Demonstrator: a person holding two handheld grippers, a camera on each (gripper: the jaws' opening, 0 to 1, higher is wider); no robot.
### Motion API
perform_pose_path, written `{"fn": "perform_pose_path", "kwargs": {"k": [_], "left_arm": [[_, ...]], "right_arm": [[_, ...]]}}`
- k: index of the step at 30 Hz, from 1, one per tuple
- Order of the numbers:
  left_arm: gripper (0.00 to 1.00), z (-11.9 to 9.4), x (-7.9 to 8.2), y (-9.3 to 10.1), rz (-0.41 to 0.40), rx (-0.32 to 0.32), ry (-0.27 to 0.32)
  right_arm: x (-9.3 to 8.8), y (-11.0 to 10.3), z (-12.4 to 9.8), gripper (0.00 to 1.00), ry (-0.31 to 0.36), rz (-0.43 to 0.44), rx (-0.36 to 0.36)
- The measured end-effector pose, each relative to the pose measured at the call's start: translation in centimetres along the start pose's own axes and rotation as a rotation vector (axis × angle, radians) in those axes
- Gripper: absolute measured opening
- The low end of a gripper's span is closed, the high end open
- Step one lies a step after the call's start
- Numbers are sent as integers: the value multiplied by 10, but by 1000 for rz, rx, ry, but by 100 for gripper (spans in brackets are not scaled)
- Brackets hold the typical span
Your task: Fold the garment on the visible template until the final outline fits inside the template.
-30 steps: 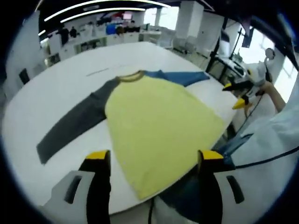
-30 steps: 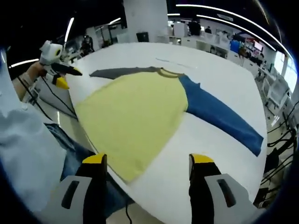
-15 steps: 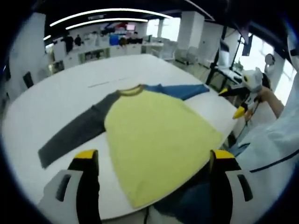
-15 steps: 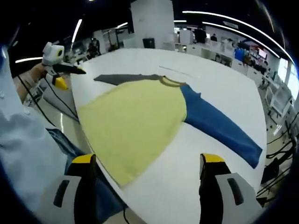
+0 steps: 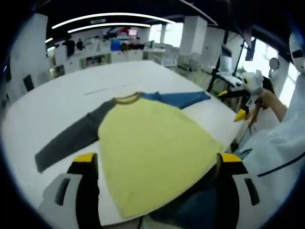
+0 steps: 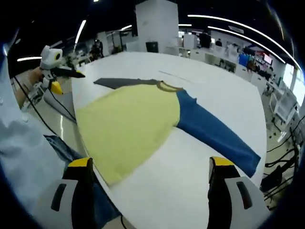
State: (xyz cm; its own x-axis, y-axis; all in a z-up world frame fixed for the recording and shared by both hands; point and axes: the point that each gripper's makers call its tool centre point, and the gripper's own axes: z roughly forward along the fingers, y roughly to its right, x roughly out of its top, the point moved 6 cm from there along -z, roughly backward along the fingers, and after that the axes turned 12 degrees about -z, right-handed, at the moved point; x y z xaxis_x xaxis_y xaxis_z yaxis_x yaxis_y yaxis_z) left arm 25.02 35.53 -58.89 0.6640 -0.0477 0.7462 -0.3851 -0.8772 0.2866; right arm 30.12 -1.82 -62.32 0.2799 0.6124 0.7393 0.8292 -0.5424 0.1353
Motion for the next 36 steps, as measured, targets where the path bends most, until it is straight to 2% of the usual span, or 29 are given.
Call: {"fn": "perform_pose_path", "kwargs": {"k": [7, 14, 20, 23, 27, 32, 33, 36], "left_arm": [[99, 2, -4, 9, -18, 12, 14], [99, 3, 6, 12, -10, 18, 23], [99, 3, 8, 13, 13, 35, 12], [99, 4, 9, 14, 11, 31, 11], [99, 3, 9, 14, 16, 37, 3], [99, -4, 12, 13, 14, 45, 24], [99, -4, 13, 13, 14, 49, 27], [99, -6, 13, 11, 7, 57, 31]], "right_arm": [[-7, 25, -6, 98, -12, -29, -19], [-21, 51, -14, 93, -21, 11, -73], [-34, 68, -17, 92, -53, 12, -82], [-41, 85, -19, 92, -61, 21, -93], [-44, 96, -20, 90, -55, 47, -99], [-55, 118, -22, 88, -77, 71, -133], [-60, 129, -22, 87, -78, 87, -134], [-66, 142, -22, 84, -91, 118, -174]]}}
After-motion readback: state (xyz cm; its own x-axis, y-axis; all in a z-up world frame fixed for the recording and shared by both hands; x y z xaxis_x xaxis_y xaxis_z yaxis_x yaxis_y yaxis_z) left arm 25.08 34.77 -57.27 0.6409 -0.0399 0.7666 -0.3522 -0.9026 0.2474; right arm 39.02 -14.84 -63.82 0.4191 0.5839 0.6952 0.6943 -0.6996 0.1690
